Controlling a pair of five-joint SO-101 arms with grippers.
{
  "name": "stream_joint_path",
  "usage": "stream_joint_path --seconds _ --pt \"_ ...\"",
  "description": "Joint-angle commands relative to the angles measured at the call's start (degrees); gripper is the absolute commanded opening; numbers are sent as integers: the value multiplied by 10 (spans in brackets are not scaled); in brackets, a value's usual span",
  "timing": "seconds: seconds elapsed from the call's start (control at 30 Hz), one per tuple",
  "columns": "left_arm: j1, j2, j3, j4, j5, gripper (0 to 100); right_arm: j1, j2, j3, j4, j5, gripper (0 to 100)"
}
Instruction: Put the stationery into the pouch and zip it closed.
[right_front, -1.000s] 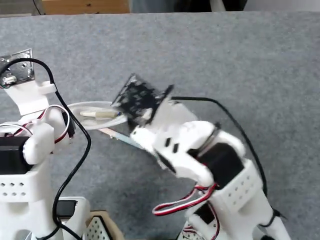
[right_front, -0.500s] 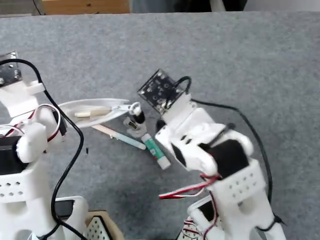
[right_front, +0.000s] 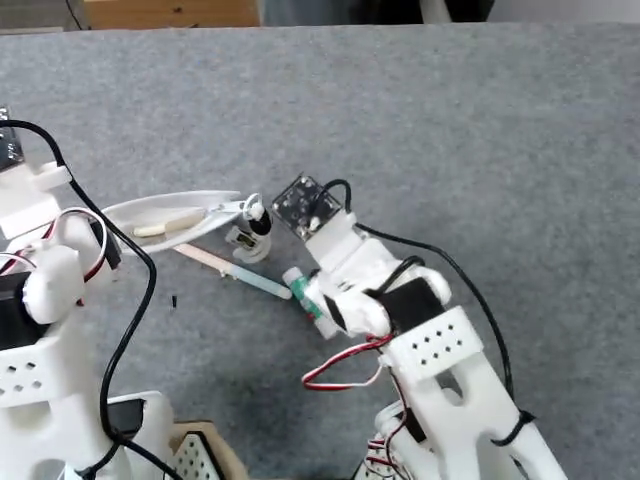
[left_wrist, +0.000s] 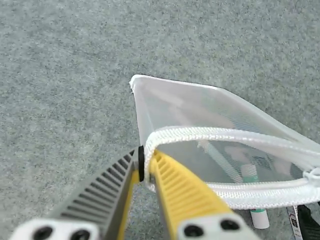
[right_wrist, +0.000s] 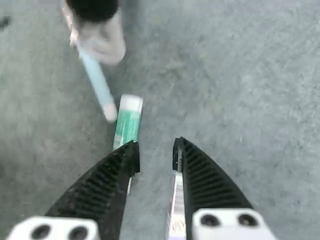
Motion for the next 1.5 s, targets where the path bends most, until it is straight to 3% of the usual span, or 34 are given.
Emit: stream_joint_path --seconds 0.0,0.3,0.47,0.6,1.27,1.47 --pt "-9 -8 -21 -1 5 29 4 62 -22 -30 -25 130" --pt "-9 -8 -21 -1 5 29 1 291 -157 -25 -73 130" --pt "-9 -8 -21 -1 5 29 -40 367 -194 -25 -74 130" --pt "-9 -8 -21 -1 5 29 -56 405 -218 -25 -103 132" --pt "-9 -8 -21 -1 4 29 -52 573 -307 -29 -101 129" --pt "-9 -8 -21 -1 4 29 -51 574 -307 -30 -99 31"
